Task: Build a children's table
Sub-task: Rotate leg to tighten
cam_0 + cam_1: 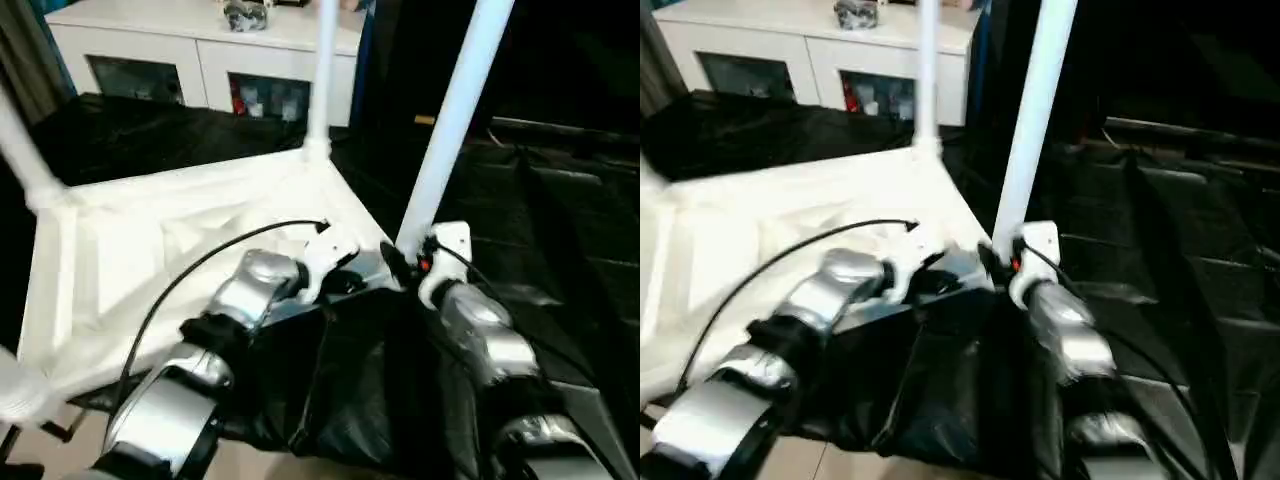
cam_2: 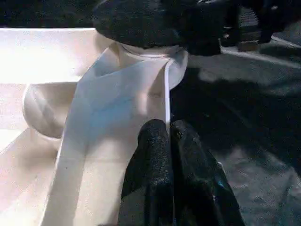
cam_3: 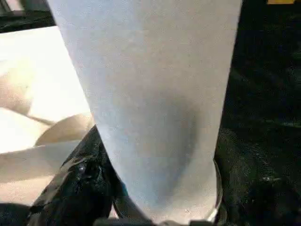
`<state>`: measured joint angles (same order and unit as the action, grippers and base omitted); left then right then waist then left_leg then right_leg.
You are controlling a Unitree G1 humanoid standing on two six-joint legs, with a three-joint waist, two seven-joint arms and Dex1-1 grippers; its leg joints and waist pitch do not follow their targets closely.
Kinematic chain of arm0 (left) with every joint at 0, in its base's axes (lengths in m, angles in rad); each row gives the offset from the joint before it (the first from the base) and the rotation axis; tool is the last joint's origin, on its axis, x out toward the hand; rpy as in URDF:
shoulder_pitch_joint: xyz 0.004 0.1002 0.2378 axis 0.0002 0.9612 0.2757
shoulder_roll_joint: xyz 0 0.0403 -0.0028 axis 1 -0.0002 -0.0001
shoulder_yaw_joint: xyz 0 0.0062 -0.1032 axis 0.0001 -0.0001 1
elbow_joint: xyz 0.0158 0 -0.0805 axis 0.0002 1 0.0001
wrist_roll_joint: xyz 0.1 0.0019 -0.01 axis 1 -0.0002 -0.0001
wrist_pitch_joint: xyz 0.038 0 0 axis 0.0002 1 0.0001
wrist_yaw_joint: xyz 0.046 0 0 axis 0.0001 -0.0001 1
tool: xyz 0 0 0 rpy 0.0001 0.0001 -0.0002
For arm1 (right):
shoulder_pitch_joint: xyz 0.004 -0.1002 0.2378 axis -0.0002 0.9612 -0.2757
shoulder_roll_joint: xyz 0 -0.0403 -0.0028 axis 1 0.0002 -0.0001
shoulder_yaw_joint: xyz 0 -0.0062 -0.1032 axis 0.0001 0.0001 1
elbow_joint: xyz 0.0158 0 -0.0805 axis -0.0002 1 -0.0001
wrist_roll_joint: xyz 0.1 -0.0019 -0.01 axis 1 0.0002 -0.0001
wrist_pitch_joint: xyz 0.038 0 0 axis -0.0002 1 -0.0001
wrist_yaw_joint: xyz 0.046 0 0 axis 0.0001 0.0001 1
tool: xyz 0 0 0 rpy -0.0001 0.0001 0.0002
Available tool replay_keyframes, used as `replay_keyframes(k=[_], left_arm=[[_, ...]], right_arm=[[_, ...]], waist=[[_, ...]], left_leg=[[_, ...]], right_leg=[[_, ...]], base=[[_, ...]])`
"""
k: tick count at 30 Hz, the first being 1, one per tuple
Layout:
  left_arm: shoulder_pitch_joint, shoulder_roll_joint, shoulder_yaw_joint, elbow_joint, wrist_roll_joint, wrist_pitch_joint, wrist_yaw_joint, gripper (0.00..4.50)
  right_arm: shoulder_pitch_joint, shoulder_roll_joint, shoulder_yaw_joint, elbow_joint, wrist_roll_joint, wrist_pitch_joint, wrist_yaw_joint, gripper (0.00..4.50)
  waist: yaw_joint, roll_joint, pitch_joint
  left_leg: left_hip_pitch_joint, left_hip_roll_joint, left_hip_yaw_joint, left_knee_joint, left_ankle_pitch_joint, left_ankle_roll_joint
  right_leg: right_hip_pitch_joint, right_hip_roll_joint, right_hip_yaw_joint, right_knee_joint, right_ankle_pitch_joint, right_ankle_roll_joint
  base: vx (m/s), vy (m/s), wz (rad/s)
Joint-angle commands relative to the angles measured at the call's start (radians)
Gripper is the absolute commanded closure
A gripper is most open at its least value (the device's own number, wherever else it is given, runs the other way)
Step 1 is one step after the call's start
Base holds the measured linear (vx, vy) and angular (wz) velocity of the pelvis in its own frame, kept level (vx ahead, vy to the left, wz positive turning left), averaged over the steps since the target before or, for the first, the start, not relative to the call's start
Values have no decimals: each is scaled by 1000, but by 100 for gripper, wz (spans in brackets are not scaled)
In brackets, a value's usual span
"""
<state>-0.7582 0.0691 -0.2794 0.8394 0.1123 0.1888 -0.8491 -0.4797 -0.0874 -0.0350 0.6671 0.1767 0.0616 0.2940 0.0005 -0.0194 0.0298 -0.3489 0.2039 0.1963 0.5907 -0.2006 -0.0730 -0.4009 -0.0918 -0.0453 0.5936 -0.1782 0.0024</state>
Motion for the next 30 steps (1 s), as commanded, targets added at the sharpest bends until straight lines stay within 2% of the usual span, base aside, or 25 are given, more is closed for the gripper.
replay_keyframes(k=[1, 2, 4, 5, 7, 9, 10, 13, 15, 16, 17, 18, 19, 21, 22, 27, 28, 30], left_arm=[[-4, -79, -62, 9, 0, -22, -38, 450], [-1, -66, -62, 6, 6, -32, -50, 450], [3, -44, -61, 5, 10, -48, -76, 450], [4, -34, -60, 6, 10, -56, -89, 450], [13, -8, -59, -4, 3, -82, -133, 450], [20, 18, -58, -10, -7, -108, -176, 450], [25, 35, -59, -15, -14, -128, -208, 450], [43, 88, -60, -49, -39, -153, -309, 450], [53, 120, -63, -70, -48, -175, -370, 450], [56, 130, -64, -77, -51, -184, -393, 450], [60, 143, -64, -86, -55, -191, -419, 450], [65, 158, -66, -100, -63, -196, -457, 450], [66, 162, -67, -103, -64, -198, -465, 450], [70, 182, -72, -115, -66, -206, -498, 450], [72, 196, -74, -119, -70, -212, -521, 450], [73, 222, -71, -123, -80, -219, -557, 450], [72, 225, -71, -122, -80, -221, -562, 450], [73, 227, -73, -122, -80, -220, -570, 450]], right_arm=[[0, 49, 105, 30, -67, 1, 61, 194], [6, 39, 103, 14, -62, -25, 107, 138], [16, 22, 97, -2, -45, -54, 177, 121], [22, 9, 94, -9, -36, -62, 206, 113], [38, -26, 97, -38, -17, -75, 280, 88], [49, -59, 103, -60, -1, -79, 338, 73], [56, -80, 107, -75, 8, -74, 371, 64], [85, -151, 129, -147, 47, -32, 509, 64], [114, -204, 152, -213, 69, 5, 638, 64], [124, -223, 160, -237, 73, 15, 686, 64], [135, -247, 171, -263, 81, 32, 736, 64], [149, -278, 184, -294, 89, 53, 793, 64], [152, -286, 188, -302, 92, 58, 806, 64], [164, -321, 208, -330, 95, 78, 854, 98], [171, -345, 220, -346, 104, 96, 882, 98], [185, -385, 244, -381, 115, 140, 937, 126], [188, -390, 249, -388, 114, 150, 945, 135], [194, -393, 257, -396, 113, 164, 954, 154]], waist=[[2, -2, -47], [2, -2, -47], [5, -2, -49], [6, 3, -49], [6, -1, -52], [7, 0, -52], [6, -2, -52], [10, -1, -50], [13, 2, -46], [16, 5, -46], [17, 4, -44], [18, 0, -43], [23, 2, -41], [27, 4, -41], [30, 2, -41], [36, 2, -43], [35, -2, -42], [38, -1, -42]], left_leg=[[-3, 14, -11, -74, -271, 32], [-4, 14, -10, -74, -265, 36], [-5, 16, -9, -72, -256, 51], [-5, 16, -10, -72, -250, 53], [-9, 17, -10, -70, -215, 72], [-9, 19, -9, -69, -194, 88], [-10, 19, -8, -69, -189, 95], [-8, 21, -8, -68, -193, 108], [-5, 24, -7, -71, -215, 113], [0, 28, -6, -72, -227, 105], [0, 29, -7, -74, -236, 102], [-2, 29, -7, -75, -245, 93], [0, 30, -7, -76, -255, 85], [3, 31, -7, -77, -261, 71], [2, 31, -7, -78, -254, 67], [-1, 31, -4, -74, -221, 68], [-2, 30, -3, -74, -218, 69], [-1, 31, -3, -74, -217, 67]], right_leg=[[36, -38, 28, -84, -289, -197], [38, -38, 28, -83, -284, -199], [39, -38, 27, -83, -279, -202], [39, -38, 27, -81, -264, -207], [46, -37, 26, -73, -193, -229], [47, -38, 27, -69, -153, -245], [49, -38, 26, -68, -143, -254], [52, -39, 26, -68, -148, -265], [48, -37, 26, -70, -167, -269], [42, -39, 28, -70, -172, -271], [43, -38, 27, -71, -180, -271], [45, -38, 28, -71, -197, -266], [43, -39, 29, -72, -221, -260], [40, -40, 31, -73, -236, -255], [42, -39, 31, -72, -231, -252], [43, -39, 30, -66, -190, -258], [43, -39, 30, -66, -193, -257], [42, -40, 30, -68, -209, -251]], base=[[0, 0, 0], [0, 0, 0], [0, 0, 0], [0, 0, 0], [0, 0, 0], [0, 0, 0], [0, 0, 0], [0, 0, 0], [0, 0, 0], [0, 0, 0], [0, 0, 0], [0, 0, 0], [0, 0, 0], [0, 0, 0], [0, 0, 0], [0, 0, 0], [0, 0, 0], [0, 0, 0]])
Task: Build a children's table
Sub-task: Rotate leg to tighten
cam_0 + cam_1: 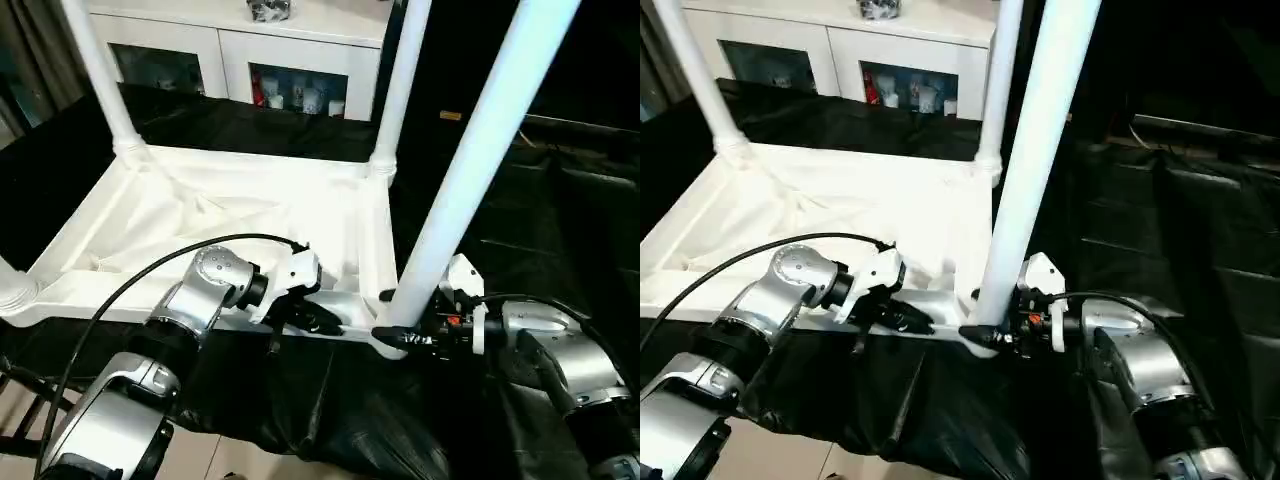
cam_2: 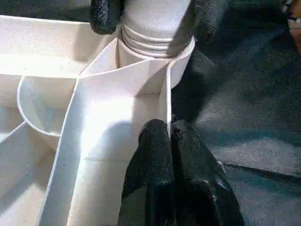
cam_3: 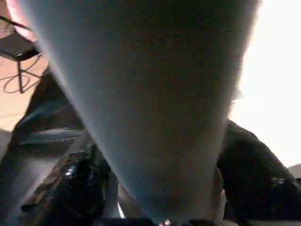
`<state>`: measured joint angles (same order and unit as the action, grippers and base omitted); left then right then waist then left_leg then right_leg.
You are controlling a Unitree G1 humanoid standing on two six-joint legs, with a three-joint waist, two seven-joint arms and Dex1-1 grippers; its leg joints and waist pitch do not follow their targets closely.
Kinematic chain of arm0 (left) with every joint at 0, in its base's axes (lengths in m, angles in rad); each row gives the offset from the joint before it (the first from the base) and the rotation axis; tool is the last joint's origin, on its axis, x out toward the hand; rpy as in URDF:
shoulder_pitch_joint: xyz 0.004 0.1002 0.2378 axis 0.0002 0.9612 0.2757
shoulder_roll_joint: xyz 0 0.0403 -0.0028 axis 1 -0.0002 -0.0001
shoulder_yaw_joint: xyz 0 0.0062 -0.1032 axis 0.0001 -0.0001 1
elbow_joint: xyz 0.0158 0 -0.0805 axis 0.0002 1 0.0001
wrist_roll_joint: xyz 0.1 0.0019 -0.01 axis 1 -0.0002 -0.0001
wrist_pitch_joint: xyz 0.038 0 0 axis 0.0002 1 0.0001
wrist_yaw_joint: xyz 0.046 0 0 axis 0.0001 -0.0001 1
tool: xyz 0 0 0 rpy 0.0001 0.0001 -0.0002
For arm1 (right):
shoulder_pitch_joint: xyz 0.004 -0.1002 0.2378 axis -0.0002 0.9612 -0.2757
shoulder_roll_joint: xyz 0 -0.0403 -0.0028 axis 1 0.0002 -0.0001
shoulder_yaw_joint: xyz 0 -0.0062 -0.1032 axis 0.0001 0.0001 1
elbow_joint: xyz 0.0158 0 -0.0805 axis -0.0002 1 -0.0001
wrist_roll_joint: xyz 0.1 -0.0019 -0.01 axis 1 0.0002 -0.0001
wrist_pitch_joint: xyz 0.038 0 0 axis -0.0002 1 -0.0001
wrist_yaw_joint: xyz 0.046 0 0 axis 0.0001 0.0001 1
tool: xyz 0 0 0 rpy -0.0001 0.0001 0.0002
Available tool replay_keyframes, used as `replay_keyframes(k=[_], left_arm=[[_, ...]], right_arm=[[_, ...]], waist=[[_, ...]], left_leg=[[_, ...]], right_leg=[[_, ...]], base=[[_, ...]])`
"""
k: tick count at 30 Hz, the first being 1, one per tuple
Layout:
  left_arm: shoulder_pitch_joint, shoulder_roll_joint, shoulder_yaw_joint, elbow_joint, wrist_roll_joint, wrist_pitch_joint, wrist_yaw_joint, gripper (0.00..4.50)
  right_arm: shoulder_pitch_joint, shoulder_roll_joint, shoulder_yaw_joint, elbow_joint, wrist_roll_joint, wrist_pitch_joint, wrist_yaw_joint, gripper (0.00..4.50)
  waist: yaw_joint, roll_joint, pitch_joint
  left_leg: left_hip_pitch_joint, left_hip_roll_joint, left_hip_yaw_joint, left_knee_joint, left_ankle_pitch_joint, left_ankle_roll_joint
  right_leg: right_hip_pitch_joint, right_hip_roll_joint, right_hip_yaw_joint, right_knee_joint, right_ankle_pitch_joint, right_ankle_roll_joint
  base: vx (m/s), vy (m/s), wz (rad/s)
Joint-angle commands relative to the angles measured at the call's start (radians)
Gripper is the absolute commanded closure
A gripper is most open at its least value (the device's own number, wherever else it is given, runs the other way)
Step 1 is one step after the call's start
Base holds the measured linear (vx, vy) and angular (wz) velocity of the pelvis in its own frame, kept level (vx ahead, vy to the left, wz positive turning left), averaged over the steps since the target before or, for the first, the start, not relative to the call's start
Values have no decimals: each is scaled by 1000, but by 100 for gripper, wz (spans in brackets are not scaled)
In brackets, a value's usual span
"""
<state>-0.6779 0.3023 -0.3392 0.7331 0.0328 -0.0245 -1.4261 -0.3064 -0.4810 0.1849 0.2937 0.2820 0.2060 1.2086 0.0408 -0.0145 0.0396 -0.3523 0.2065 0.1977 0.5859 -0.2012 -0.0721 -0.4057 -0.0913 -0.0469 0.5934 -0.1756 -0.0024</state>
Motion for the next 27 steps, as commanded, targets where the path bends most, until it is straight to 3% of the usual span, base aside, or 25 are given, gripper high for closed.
replay_keyframes(k=[1, 6, 11, 14, 17, 19, 21, 22, 24, 27], left_arm=[[-5, -5, -14, -19, 0, -5, 0, 450], [0, -9, -14, -23, -1, 0, -5, 450], [4, -21, -16, -19, 13, 28, 46, 450], [-3, -41, -8, 3, 28, 45, 112, 450], [-19, -126, 3, 53, 57, 118, 277, 450], [-24, -143, 4, 64, 63, 125, 307, 450], [-38, -188, 14, 85, 62, 147, 370, 450], [-51, -223, 22, 101, 57, 164, 416, 450], [-69, -268, 32, 122, 52, 180, 475, 450], [-90, -310, 35, 144, 56, 180, 525, 450]], right_arm=[[27, 6, 40, -33, 10, 39, 47, 154], [37, 21, 42, -41, 16, 65, 44, 191], [56, 44, 33, -25, 16, 71, -16, 198], [55, 81, 9, 22, -14, 35, -107, 198], [-9, 216, -90, 183, -85, -17, -458, 199], [-21, 239, -104, 203, -85, -15, -505, 199], [-49, 288, -122, 240, -93, -20, -606, 199], [-72, 326, -131, 269, -101, -31, -672, 199], [-103, 373, -139, 308, -112, -45, -755, 199], [-140, 423, -135, 350, -133, -68, -832, 199]], waist=[[-1, -6, -51], [-2, -7, -51], [-4, -4, -51], [-10, -7, -44], [-27, -6, -37], [-42, -9, -37], [-52, -7, -41], [-58, -2, -43], [-69, -2, -42], [-70, -4, -44]], left_leg=[[3, 28, -5, -70, -220, 63], [2, 28, -7, -71, -229, 53], [2, 27, -7, -72, -230, 50], [4, 25, -11, -77, -290, 28], [11, 19, -18, -78, -368, -6], [8, 16, -30, -80, -401, -26], [5, 16, -34, -83, -402, -15], [5, 18, -33, -86, -399, -9], [7, 16, -30, -84, -423, -12], [11, 11, -28, -81, -435, 0]], right_leg=[[46, -41, 33, -68, -223, -244], [45, -42, 32, -71, -250, -232], [43, -42, 34, -70, -240, -232], [38, -45, 32, -83, -352, -206], [22, -46, 27, -104, -549, -140], [26, -46, 17, -111, -625, -99], [30, -45, 16, -114, -602, -91], [30, -44, 16, -114, -550, -108], [24, -39, 15, -112, -515, -131], [21, -39, 18, -116, -511, -138]], base=[[0, 0, 0], [0, 0, 0], [0, 0, 0], [0, 0, 0], [0, 0, 0], [-25, 7, -5], [0, 0, 0], [0, 0, 0], [0, 0, 0], [0, 0, 0]])
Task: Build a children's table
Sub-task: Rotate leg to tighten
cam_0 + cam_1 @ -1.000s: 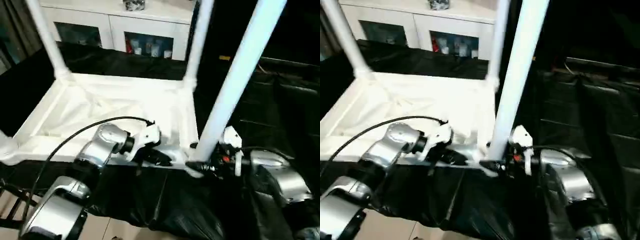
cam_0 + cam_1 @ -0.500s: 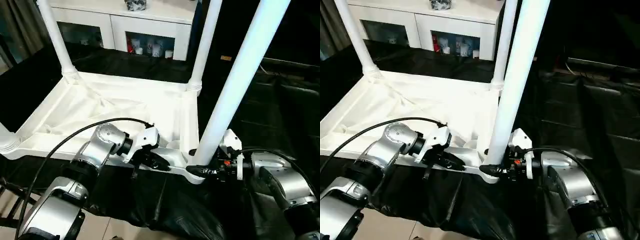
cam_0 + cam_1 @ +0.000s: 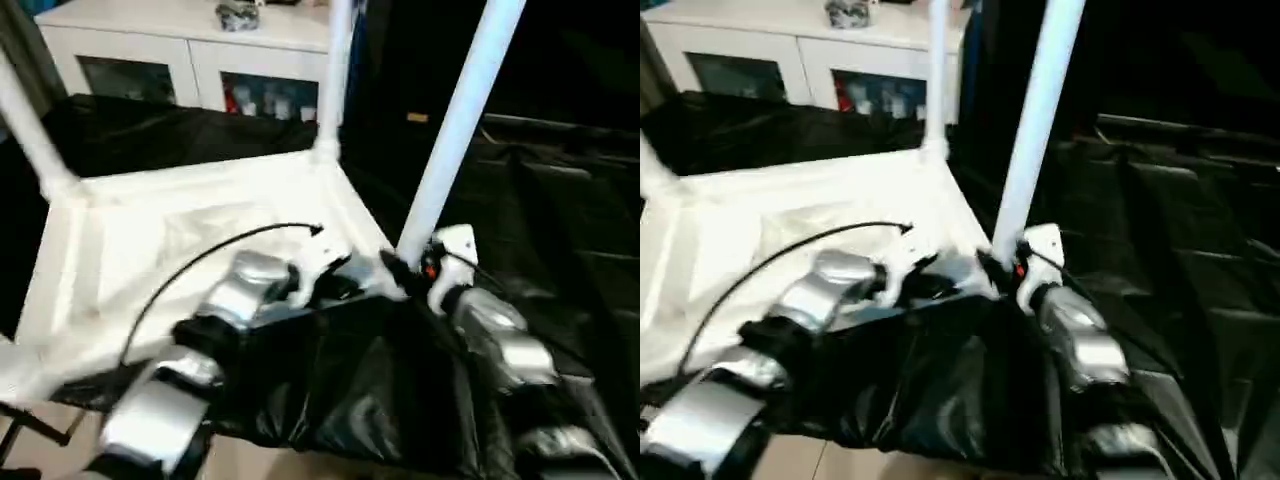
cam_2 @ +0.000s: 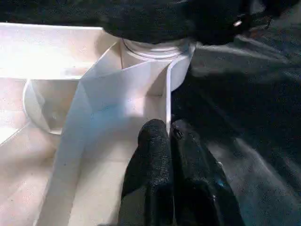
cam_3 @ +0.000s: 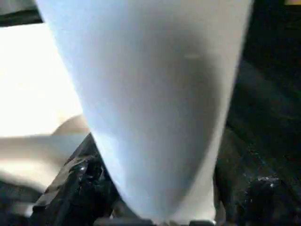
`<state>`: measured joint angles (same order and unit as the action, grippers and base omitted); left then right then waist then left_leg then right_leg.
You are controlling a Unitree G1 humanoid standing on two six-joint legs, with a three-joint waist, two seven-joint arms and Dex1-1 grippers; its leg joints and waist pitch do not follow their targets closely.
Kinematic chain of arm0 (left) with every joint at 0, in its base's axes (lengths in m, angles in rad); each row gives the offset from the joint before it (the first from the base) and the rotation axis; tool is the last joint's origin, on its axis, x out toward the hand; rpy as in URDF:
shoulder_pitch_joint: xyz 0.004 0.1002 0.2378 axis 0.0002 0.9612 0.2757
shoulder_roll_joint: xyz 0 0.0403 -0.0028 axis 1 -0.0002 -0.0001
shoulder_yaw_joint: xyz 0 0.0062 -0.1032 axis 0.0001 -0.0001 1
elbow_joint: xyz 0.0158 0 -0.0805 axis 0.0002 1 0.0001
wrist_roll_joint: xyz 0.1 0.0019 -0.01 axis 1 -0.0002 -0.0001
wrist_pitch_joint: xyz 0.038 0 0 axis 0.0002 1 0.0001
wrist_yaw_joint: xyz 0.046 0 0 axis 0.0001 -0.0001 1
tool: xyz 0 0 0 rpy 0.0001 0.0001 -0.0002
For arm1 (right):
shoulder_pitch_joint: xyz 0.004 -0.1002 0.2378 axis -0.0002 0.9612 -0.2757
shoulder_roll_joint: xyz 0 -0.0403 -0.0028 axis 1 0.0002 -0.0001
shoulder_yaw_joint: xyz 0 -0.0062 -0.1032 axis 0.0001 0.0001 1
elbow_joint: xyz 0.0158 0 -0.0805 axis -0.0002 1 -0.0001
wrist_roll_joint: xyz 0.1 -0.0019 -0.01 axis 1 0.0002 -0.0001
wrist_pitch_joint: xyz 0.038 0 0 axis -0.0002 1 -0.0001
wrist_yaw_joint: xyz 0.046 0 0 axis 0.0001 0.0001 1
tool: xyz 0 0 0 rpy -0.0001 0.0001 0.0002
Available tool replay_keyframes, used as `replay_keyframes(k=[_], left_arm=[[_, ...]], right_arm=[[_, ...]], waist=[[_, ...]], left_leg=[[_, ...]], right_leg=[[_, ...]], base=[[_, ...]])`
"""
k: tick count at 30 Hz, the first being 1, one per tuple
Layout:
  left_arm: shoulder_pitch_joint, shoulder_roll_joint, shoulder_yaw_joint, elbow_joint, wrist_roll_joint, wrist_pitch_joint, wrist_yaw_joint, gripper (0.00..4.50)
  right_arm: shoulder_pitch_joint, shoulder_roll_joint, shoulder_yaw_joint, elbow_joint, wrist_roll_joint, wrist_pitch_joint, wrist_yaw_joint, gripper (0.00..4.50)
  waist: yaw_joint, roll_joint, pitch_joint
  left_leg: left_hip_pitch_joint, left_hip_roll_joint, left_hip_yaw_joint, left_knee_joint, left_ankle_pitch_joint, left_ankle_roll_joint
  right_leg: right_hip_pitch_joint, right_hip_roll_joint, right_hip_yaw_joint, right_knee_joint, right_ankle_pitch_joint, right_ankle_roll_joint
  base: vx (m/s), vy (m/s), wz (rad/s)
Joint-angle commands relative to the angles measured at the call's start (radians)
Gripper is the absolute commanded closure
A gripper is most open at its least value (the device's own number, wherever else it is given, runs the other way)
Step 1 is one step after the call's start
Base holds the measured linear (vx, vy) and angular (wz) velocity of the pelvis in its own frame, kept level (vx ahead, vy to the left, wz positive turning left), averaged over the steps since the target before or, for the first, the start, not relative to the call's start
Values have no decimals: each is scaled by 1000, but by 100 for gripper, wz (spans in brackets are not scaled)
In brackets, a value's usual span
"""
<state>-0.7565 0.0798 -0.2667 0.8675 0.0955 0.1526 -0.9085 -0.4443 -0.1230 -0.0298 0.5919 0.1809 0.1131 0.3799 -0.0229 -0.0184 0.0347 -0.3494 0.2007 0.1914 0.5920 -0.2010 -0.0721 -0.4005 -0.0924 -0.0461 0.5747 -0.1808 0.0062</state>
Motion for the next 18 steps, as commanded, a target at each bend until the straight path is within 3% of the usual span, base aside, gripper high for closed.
replay_keyframes(k=[1, 2, 4, 7, 10, 14, 18], left_arm=[[-17, -97, -38, 16, -2, -1, 20, 450], [-21, -102, -37, 21, 5, -3, 27, 450], [-24, -103, -38, 23, 12, -6, 29, 450], [-13, -62, -56, 12, 32, -37, -24, 450], [-5, -40, -64, 7, 26, -56, -61, 450], [17, 11, -61, -23, 2, -96, -175, 450], [34, 72, -54, -69, -29, -114, -302, 450]], right_arm=[[-11, 77, 90, 60, -45, 9, -9, 199], [-18, 85, 92, 70, -54, -6, -8, 199], [-21, 90, 94, 73, -56, -20, 1, 143], [-5, 64, 86, 36, -20, -64, 117, 121], [4, 44, 83, 27, -8, -80, 168, 86], [20, -31, 104, 14, -12, -106, 283, 72], [51, -122, 135, -57, 26, -74, 496, 72]], waist=[[-4, 2, -39], [-4, 1, -41], [-4, 1, -43], [2, 1, -46], [4, -1, -47], [7, -2, -50], [13, 0, -56]], left_leg=[[6, 19, -20, -89, -423, 6], [2, 20, -19, -89, -407, 10], [-1, 20, -18, -89, -392, 15], [-2, 22, -11, -87, -338, 35], [-5, 22, -9, -86, -308, 57], [-8, 24, -8, -83, -264, 73], [-7, 27, -4, -75, -181, 117]], right_leg=[[17, -39, 20, -96, -481, -152], [21, -38, 22, -91, -444, -162], [24, -39, 23, -88, -410, -173], [31, -39, 28, -77, -304, -210], [37, -40, 28, -74, -284, -220], [43, -42, 27, -71, -254, -233], [51, -41, 28, -52, -113, -285]], base=[[0, 0, 0], [0, 0, 0], [0, 0, 0], [0, 0, 0], [0, 0, 0], [0, 0, 0], [0, 0, 0]])
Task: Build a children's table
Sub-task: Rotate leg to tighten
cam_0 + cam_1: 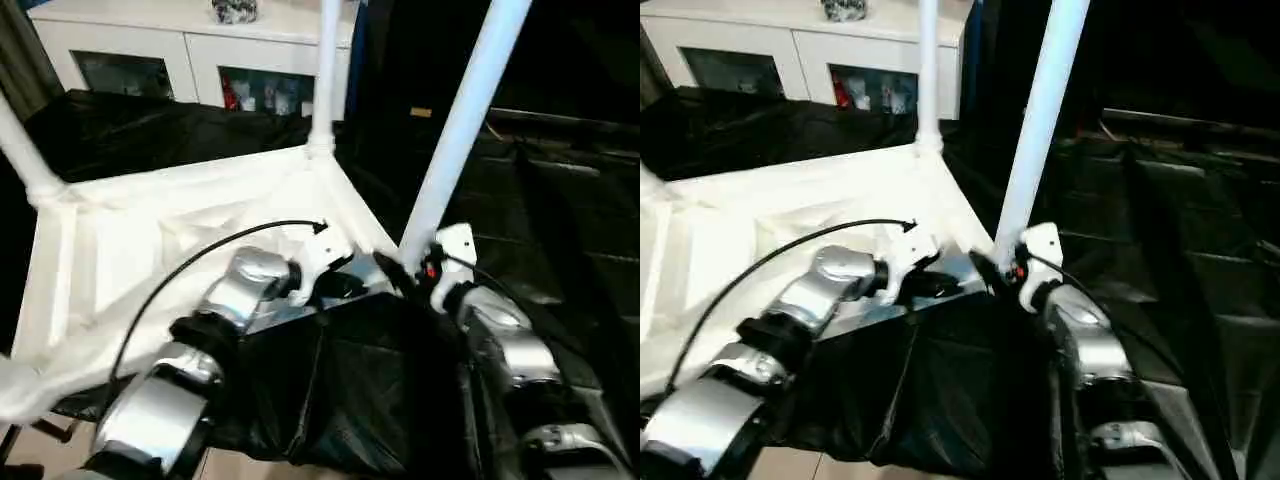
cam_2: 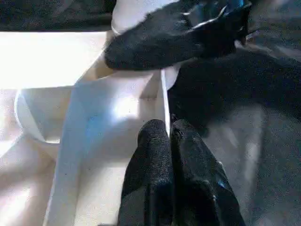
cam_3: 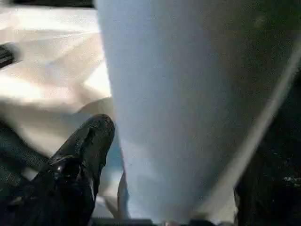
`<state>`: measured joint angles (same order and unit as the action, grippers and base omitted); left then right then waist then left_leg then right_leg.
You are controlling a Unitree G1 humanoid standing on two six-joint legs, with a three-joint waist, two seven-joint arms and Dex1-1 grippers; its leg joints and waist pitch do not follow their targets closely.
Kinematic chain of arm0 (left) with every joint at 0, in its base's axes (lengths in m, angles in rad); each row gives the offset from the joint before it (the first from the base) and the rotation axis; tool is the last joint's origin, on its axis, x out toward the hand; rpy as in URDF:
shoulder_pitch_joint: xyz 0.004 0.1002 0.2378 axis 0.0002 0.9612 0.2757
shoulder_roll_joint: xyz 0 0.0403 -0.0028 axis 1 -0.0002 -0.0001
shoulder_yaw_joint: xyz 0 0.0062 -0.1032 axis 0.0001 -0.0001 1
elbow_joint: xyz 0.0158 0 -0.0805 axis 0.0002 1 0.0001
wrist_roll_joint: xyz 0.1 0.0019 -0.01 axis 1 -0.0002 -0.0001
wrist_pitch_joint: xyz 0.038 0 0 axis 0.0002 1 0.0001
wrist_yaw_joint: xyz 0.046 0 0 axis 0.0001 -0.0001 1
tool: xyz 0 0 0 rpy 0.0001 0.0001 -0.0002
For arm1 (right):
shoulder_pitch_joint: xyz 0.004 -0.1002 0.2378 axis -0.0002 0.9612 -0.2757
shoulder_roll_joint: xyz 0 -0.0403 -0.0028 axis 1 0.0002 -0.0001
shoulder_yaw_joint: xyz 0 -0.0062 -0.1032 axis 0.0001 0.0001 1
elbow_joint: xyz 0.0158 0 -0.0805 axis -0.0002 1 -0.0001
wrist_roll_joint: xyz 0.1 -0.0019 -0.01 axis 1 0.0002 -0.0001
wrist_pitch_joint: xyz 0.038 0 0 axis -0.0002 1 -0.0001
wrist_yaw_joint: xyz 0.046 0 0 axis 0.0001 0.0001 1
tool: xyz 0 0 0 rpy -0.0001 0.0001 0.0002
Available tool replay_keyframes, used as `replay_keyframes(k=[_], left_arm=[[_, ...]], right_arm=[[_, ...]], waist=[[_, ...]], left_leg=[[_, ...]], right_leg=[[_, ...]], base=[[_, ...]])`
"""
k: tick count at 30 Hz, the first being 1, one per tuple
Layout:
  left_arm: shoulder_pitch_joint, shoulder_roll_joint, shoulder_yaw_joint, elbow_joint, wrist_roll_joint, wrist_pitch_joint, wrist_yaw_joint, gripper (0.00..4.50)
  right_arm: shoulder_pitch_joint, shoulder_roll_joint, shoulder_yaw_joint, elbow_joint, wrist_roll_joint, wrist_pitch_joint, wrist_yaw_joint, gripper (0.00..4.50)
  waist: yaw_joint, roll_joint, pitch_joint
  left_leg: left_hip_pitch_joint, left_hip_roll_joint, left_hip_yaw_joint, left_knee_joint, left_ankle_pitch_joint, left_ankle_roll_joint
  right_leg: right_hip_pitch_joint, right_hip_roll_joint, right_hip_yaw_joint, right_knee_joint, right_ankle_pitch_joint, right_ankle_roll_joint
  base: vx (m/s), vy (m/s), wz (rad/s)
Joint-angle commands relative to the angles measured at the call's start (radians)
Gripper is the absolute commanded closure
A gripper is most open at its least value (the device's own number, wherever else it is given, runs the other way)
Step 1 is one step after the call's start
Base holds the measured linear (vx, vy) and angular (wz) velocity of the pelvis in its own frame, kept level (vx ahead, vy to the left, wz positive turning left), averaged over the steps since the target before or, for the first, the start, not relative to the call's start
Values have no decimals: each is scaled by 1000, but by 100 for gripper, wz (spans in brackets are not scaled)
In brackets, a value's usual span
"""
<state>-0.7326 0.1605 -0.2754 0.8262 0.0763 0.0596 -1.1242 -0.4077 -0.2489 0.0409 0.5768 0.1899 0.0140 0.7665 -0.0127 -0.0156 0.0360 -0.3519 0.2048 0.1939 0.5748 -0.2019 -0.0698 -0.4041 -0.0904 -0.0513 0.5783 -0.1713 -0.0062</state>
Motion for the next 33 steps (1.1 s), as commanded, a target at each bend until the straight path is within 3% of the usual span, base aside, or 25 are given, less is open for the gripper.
replay_keyframes(k=[1, 2, 5, 7, 10, 12, 15, 18, 27, 33], left_arm=[[10, -5, -45, -30, -11, -23, -96, 450], [11, 5, -45, -34, -12, -24, -110, 450], [17, 45, -51, -50, -19, -37, -178, 450], [18, 60, -55, -53, -19, -44, -201, 450], [18, 77, -60, -54, -18, -54, -227, 450], [19, 103, -68, -55, -15, -64, -266, 450], [20, 119, -71, -59, -14, -68, -291, 450], [24, 126, -70, -65, -17, -68, -307, 450], [32, 109, -50, -63, -28, -34, -250, 450], [22, 40, -26, -42, -23, 16, -114, 450]], right_arm=[[18, -3, 67, -50, 19, 28, 129, 72], [26, -18, 76, -68, 25, 36, 163, 72], [66, -91, 120, -147, 52, 78, 316, 72], [78, -116, 135, -176, 62, 100, 362, 99], [87, -142, 148, -198, 69, 119, 406, 110], [96, -180, 168, -217, 71, 146, 471, 146], [101, -203, 181, -232, 72, 169, 513, 154], [105, -211, 185, -251, 78, 189, 526, 180], [124, -157, 147, -257, 95, 230, 434, 186], [114, -61, 82, -171, 33, 192, 161, 186]], waist=[[7, -4, -56], [8, -1, -58], [20, -2, -55], [24, -2, -53], [32, -3, -49], [39, -3, -49], [47, -3, -49], [51, -4, -53], [52, -6, -51], [36, -9, -43]], left_leg=[[0, 26, -2, -56, -161, 130], [-1, 27, -3, -56, -145, 137], [2, 29, -3, -57, -153, 136], [1, 30, -1, -57, -159, 136], [3, 32, 2, -60, -191, 103], [5, 34, 1, -61, -202, 86], [7, 34, 2, -61, -196, 80], [4, 32, 2, -58, -152, 86], [4, 31, 1, -59, -163, 76], [5, 25, -7, -68, -254, 22]], right_leg=[[50, -41, 33, -52, -73, -291], [53, -43, 31, -46, -41, -306], [57, -43, 31, -48, -64, -301], [54, -43, 30, -47, -76, -301], [51, -42, 29, -52, -143, -285], [49, -44, 30, -55, -183, -270], [49, -43, 31, -54, -180, -265], [52, -43, 30, -46, -116, -275], [50, -46, 30, -50, -169, -263], [39, -48, 30, -72, -350, -206]], base=[[0, 0, 0], [0, 0, 0], [0, 0, 0], [0, 0, 0], [0, 0, 0], [0, 0, 0], [0, 0, 0], [0, 0, 0], [0, 0, 0], [0, 0, 0]])
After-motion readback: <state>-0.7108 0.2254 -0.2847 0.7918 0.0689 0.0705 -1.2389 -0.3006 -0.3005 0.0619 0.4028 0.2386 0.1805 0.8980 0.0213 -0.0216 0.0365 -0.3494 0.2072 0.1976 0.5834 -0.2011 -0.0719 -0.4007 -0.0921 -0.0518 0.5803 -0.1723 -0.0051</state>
